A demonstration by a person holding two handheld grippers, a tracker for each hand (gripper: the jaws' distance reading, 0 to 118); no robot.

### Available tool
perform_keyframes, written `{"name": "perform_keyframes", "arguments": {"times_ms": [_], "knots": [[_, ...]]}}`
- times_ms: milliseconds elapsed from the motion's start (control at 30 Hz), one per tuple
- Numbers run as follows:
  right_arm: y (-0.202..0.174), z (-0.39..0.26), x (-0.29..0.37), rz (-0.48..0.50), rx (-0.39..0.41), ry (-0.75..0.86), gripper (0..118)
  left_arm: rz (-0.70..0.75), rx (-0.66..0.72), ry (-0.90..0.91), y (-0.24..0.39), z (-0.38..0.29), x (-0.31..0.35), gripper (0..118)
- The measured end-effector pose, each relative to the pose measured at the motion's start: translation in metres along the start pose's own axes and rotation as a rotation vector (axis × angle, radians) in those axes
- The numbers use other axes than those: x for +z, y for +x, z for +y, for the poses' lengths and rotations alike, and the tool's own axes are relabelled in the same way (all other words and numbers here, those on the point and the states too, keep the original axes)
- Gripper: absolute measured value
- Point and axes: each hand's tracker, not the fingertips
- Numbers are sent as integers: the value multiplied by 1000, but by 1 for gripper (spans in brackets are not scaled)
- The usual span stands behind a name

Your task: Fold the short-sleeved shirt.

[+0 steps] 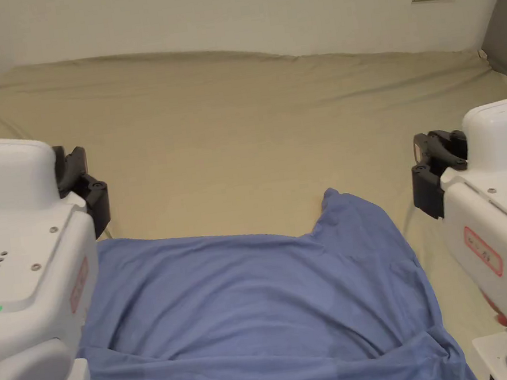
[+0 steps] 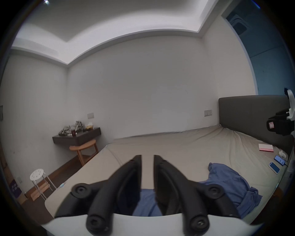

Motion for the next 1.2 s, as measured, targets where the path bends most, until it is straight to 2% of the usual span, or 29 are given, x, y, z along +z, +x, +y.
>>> {"name": "perform_keyframes", "arguments": {"times_ms": [200,367,467,567,733,767,800,833,867,1033,1133,1200], "knots": [[-21,2,-15,11,28,44,0,-4,-61,30,16,6,-8,0],[-29,-13,-38,46,45,-9,0,-22,-75,-30,16,-10,-32,0],[-28,-32,-55,55,43,-61,0,-32,-70,-137,10,-39,-57,0],[-20,-54,-76,60,33,-137,0,-50,5,-320,-8,-92,-96,0],[-4,-86,-107,34,36,-238,0,-2,-40,-609,-38,-183,-173,1],[1,-92,-113,25,36,-257,0,13,-22,-637,-47,-196,-191,17],[6,-97,-119,16,35,-276,0,35,-17,-670,-55,-206,-209,44],[10,-102,-124,10,33,-290,0,52,-18,-704,-63,-215,-226,80],[12,-104,-127,1,34,-303,0,72,7,-707,-71,-222,-243,110],[24,-123,-147,-33,33,-368,0,72,-43,-705,-86,-245,-317,112],[26,-130,-154,-44,25,-396,0,78,-13,-774,-82,-254,-345,112],[25,-133,-156,-46,24,-408,0,77,22,-801,-82,-263,-354,99]]}}
